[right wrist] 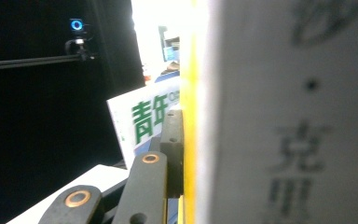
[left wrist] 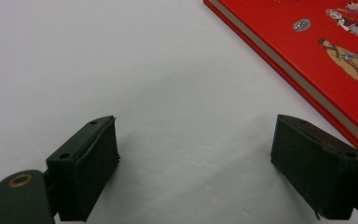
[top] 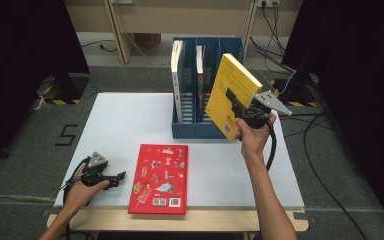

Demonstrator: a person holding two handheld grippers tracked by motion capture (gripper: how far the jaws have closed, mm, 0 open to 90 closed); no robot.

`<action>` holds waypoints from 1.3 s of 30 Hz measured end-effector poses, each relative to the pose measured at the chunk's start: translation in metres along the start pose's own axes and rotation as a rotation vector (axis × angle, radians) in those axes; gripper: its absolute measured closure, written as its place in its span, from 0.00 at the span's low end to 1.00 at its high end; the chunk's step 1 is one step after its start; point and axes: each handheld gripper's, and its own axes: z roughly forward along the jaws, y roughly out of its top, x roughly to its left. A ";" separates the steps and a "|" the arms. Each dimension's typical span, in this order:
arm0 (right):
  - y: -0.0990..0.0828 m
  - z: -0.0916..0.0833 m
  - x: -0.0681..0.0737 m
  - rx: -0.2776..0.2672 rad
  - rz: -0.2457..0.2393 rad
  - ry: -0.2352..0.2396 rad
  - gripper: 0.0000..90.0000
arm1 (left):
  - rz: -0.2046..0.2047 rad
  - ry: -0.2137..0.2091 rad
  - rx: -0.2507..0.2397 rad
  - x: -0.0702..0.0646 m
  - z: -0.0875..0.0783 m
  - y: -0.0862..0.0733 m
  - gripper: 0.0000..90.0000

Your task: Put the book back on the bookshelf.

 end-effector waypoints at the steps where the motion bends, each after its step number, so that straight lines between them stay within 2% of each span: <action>1: 0.000 0.003 -0.001 0.001 -0.001 -0.009 0.84 | 0.000 0.000 0.000 0.000 0.000 0.000 0.15; 6: 0.000 0.023 -0.007 0.015 -0.003 -0.057 0.84 | 0.000 0.000 0.000 0.000 0.000 0.000 0.15; 11: -0.001 0.041 -0.010 0.027 -0.026 -0.102 0.84 | 0.000 0.000 0.000 0.000 0.000 0.000 0.15; 14: -0.003 0.051 -0.011 0.025 -0.006 -0.110 0.84 | 0.000 0.000 0.000 0.000 0.000 0.000 0.15; 18: -0.004 0.064 -0.010 0.025 -0.005 -0.119 0.84 | 0.000 0.000 0.000 0.000 0.000 0.000 0.15; 27: -0.007 0.096 -0.010 0.052 -0.021 -0.164 0.84 | 0.000 0.000 0.000 0.000 0.000 0.000 0.15; 35: -0.015 0.118 -0.013 0.075 -0.015 -0.205 0.84 | 0.000 0.001 0.000 0.000 0.000 0.000 0.15; 37: -0.017 0.123 -0.013 0.072 -0.033 -0.214 0.84 | 0.001 0.001 0.000 0.000 0.000 0.000 0.15; 39: -0.019 0.127 -0.013 0.079 -0.029 -0.217 0.84 | 0.002 0.001 0.001 0.000 0.000 0.000 0.15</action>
